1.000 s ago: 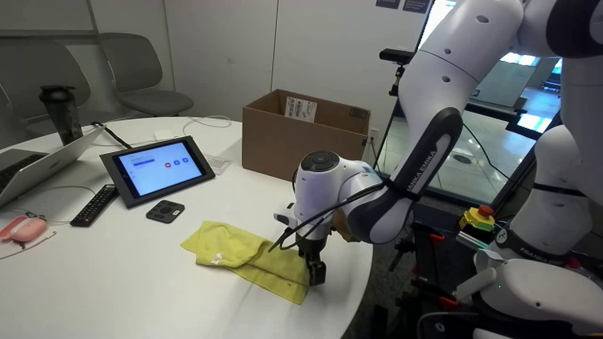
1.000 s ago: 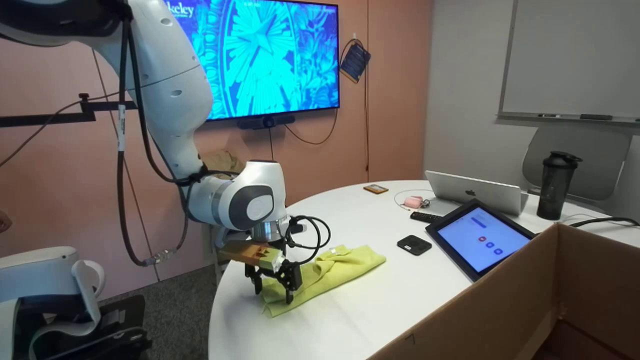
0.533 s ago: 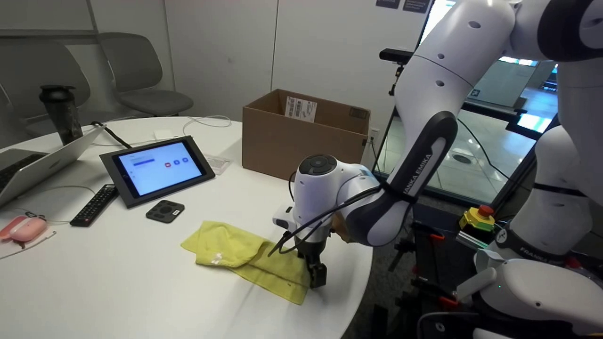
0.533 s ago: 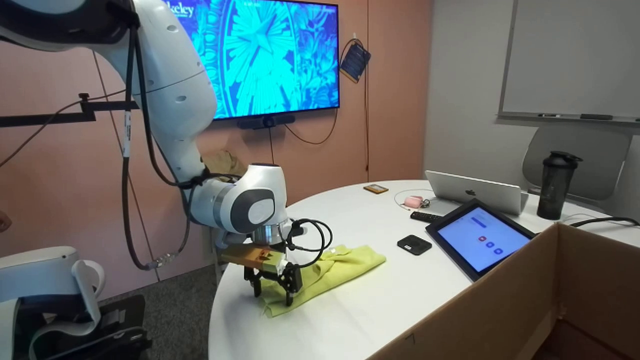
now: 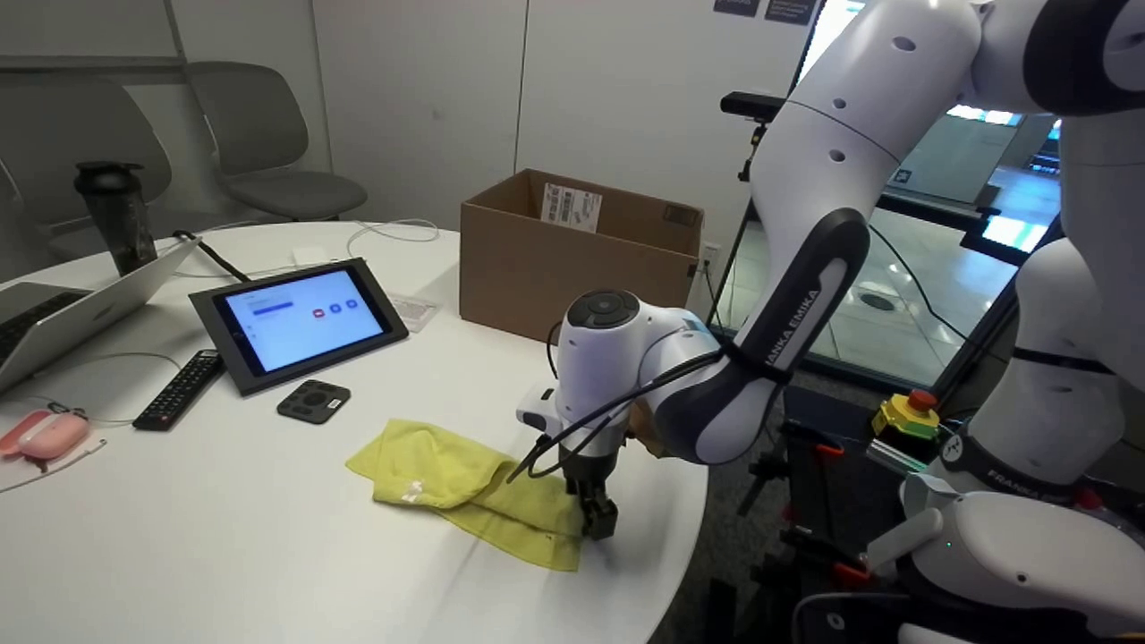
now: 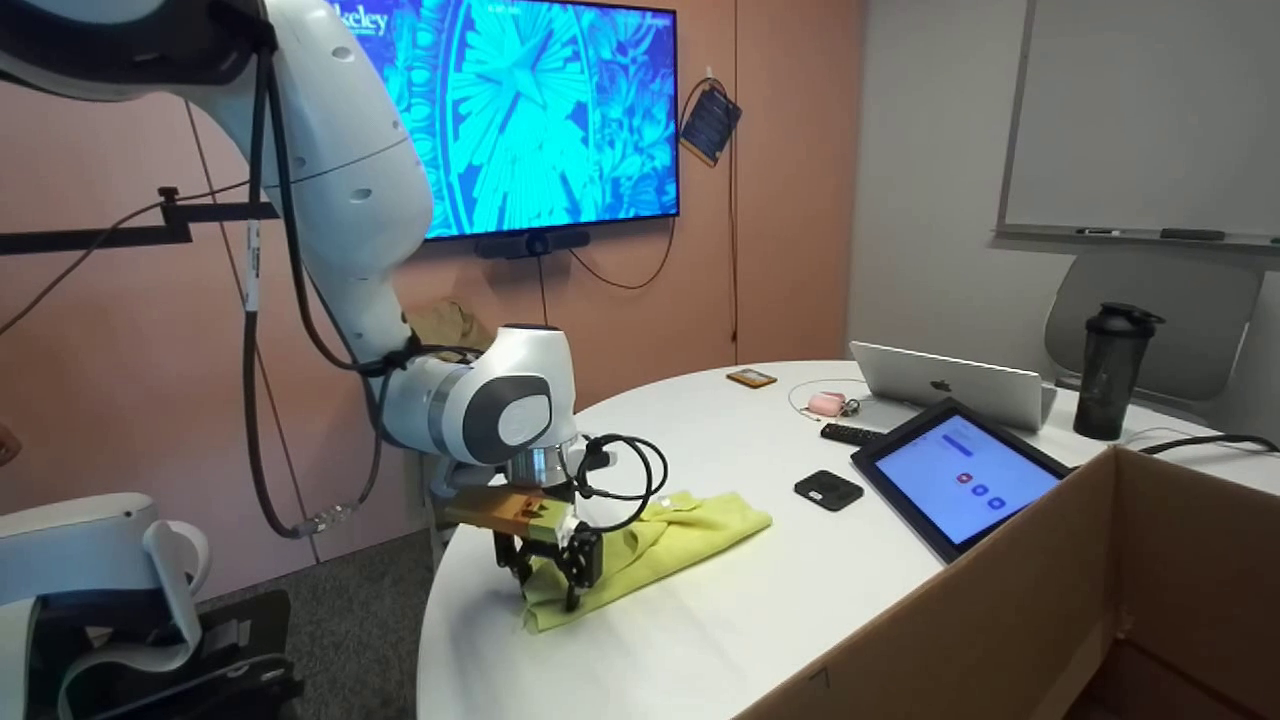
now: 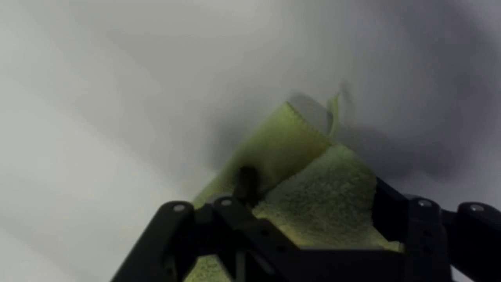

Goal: Put the marker on the cloth and wrap it, then put it in the box

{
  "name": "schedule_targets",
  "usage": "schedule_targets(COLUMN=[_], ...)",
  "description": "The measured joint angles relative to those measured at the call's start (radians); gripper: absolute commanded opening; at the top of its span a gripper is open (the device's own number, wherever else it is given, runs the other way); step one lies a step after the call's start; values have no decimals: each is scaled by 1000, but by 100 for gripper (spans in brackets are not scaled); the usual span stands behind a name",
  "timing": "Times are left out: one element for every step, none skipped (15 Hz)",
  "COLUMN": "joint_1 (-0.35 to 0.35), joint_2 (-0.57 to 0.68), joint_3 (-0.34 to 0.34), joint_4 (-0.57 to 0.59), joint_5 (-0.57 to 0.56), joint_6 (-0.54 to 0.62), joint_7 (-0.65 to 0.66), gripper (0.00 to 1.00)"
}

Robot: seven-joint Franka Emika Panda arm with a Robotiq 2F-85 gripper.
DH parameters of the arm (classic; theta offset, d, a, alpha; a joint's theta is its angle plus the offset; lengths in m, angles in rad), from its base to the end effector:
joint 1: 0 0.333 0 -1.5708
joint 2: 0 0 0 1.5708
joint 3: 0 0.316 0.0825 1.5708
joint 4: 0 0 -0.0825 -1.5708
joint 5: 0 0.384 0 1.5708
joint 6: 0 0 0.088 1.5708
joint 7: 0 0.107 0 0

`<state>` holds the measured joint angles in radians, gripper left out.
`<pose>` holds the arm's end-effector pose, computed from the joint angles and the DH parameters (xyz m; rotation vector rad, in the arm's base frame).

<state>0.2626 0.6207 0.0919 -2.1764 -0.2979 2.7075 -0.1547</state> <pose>0.4976 0.1989 0.0955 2.8475 1.1539 -0.1129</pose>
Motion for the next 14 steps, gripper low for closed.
schedule_targets(joint_1=[0,0,0,0,1,5,9,13,17,22,27,32,38,44], joint_2=[-1,-2,-3,-5,-9,-14,-19,-21,-22,-22,-21,-20,-17,-12], joint_3=[-2,-4,-6,-7,-9,-13,-16,-17,-17,-18,-18,-17,-17,-17], joint_4=[1,2,4,6,9,11,17,26,42,62,88,117,149,183], joint_5=[0,0,0,0,-2,-6,-9,-11,-11,-11,-11,-11,-11,-11], joint_6=[0,0,-1,-3,-5,-9,-13,-18,-27,-42,-64,-88,-115,-146], joint_7=[0,0,0,0,0,2,2,3,4,7,8,9,9,9], gripper=[28,21,12,8,6,4,5,8,9,9,14,16,11,7])
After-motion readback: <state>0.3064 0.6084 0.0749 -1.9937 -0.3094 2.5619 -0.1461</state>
